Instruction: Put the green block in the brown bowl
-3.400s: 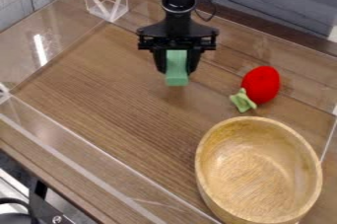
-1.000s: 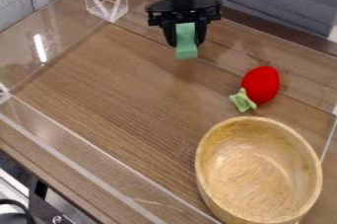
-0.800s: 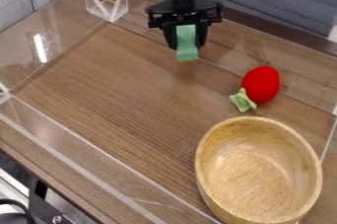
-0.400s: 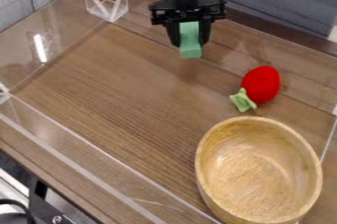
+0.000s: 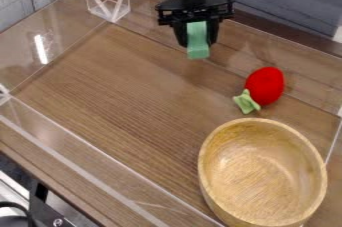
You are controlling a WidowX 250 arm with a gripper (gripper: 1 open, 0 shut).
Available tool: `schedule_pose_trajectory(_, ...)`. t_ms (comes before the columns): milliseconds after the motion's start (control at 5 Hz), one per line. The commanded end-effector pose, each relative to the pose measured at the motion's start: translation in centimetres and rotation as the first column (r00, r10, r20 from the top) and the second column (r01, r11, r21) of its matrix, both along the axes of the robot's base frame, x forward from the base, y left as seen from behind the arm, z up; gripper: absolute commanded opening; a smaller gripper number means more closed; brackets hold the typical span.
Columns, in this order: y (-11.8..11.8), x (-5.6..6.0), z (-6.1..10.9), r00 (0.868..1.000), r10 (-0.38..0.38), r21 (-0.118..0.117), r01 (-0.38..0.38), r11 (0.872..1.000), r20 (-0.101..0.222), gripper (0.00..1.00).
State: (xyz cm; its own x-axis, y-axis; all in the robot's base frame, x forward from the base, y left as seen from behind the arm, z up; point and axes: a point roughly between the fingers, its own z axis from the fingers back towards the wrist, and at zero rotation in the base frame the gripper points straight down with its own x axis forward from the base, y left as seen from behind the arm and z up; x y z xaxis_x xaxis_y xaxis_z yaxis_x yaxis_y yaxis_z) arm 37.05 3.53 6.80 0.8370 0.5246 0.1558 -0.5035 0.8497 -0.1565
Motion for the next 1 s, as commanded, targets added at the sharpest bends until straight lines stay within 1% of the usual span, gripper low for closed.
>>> schedule_pose_trajectory(0, 0.1, 0.2, 3.3, 0.996, 0.020, 0.014, -0.022, 1.000, 0.090, 0.00)
schedule_pose_trajectory(200, 0.6, 0.1, 3.6, 0.994, 0.059, 0.010, -0.060, 0.998, 0.096, 0.00)
schedule_pose_trajectory(600, 0.7, 0.2, 4.3, 0.994, 0.023, 0.008, -0.023, 1.000, 0.102, 0.00)
schedule_pose_trajectory(800, 0.7, 0.4, 2.9, 0.994, -0.002, 0.007, 0.001, 1.000, 0.107, 0.00)
